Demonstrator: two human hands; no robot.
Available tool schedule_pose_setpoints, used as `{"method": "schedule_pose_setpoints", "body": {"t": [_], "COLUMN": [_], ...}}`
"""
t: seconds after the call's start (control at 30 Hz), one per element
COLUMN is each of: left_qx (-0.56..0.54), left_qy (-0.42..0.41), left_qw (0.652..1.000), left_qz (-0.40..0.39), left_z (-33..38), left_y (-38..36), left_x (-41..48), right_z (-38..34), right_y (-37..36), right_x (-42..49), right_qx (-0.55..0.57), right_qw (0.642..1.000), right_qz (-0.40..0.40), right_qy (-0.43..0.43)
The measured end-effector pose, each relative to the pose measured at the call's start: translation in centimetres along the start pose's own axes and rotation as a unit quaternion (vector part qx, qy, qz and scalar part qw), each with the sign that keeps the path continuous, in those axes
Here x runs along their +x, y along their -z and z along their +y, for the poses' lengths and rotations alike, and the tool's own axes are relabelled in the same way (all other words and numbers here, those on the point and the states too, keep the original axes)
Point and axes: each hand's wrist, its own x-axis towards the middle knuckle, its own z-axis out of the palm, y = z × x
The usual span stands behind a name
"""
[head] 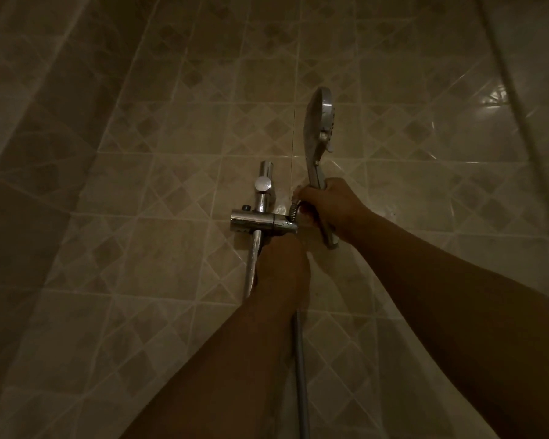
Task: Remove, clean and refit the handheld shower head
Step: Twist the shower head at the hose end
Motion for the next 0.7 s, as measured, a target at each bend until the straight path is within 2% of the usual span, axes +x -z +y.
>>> {"method": "schedule_pose_setpoints", "body": {"t": [0.23,0.53,0.7], "left_qx": [-0.009,0.020,0.035], "left_qy": [0.000,-0.022,-0.028], "left_qw": [1.000,0.998,0.996], "left_qz": [-0.019,-0.063,-0.075], "left_z": [-0.3,-0.9,-1.2], "left_y": [0.2,0.5,0.3], "left_x": [-0.1,-0.6,-1.1], "right_z": [0.0,0.3,0.4], "right_y": [-1.1,-1.5,-1.5], "right_x": [0.4,0.4,-0.4], "right_qx": [-0.034,-0.049,-0.040], "right_qw": [0.999,0.996,0.996], "right_qz": [0.032,-0.002,0.005], "right_qy": [-0.022,-0.073,-0.075]}}
